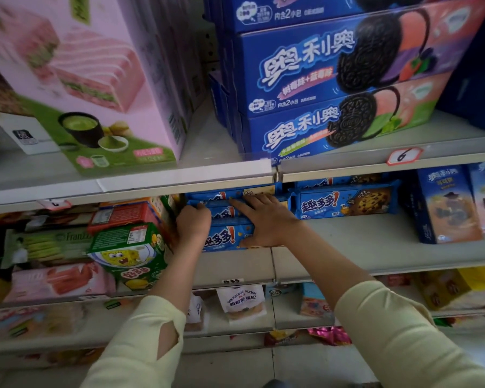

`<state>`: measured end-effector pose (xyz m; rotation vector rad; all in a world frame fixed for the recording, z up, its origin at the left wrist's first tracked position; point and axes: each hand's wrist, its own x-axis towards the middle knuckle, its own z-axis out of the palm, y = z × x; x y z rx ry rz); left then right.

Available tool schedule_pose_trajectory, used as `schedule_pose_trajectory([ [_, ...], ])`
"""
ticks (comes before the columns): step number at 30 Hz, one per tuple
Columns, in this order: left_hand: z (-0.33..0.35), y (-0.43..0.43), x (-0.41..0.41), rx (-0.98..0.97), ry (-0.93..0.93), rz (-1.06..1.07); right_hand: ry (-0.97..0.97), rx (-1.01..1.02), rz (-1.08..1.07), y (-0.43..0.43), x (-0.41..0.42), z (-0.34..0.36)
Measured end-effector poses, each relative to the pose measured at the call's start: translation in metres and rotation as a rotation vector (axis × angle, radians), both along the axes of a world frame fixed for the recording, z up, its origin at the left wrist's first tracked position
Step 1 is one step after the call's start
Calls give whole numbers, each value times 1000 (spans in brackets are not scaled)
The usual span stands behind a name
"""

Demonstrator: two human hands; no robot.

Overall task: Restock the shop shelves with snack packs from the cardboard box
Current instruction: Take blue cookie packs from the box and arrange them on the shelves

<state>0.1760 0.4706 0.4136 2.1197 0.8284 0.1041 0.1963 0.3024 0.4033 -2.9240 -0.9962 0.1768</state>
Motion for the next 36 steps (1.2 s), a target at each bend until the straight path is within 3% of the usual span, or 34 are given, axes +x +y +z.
schedule_pose_trajectory([
  [6,2,4,-1,40,-19,39,-26,7,28,8,-3,1],
  [10,-3,-2,-6,562,-108,-216,-32,19,42,16,-5,1],
  [13,-9,-7,-12,715,-76,-535,-46,2,37,14,-8,4],
  [18,-8,-4,-14,727,-4,-597,-43,-20,4,11,-20,16],
  [24,5,-13,-34,742,-52,-679,-65,72,-54,5,-39,29],
  [31,46,-16,-74,583,4,-643,80,277,-111,24,-78,66],
  [36,87,-9,-119,528,-73,-604,140,356,-163,40,-106,94],
])
